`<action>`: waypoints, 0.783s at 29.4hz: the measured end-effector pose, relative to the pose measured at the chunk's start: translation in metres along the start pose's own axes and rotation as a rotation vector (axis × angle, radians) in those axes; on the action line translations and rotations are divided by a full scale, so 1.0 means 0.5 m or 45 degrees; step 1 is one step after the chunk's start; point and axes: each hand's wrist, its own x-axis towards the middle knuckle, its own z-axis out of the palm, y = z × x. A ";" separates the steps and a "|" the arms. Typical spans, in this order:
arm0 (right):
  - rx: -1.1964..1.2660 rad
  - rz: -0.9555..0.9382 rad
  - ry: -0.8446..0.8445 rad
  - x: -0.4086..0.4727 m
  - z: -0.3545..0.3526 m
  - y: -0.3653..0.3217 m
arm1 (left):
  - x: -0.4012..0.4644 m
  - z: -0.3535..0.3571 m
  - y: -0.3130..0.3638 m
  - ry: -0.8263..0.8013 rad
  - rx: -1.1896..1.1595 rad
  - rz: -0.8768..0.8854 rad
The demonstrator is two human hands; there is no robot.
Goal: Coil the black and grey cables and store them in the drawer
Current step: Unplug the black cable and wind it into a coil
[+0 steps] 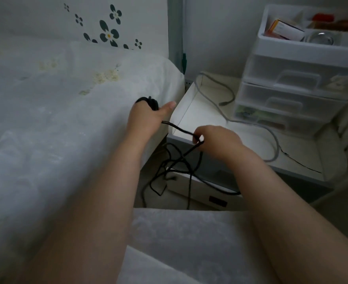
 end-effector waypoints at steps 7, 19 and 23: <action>0.143 0.217 0.698 0.023 0.003 0.015 | -0.026 -0.012 0.007 -0.947 0.196 0.006; 0.901 0.071 0.045 0.008 -0.017 0.029 | 0.006 -0.022 -0.004 -0.087 -0.206 0.034; 0.598 0.022 0.249 0.023 0.006 0.015 | -0.016 -0.003 0.009 -0.261 0.212 0.260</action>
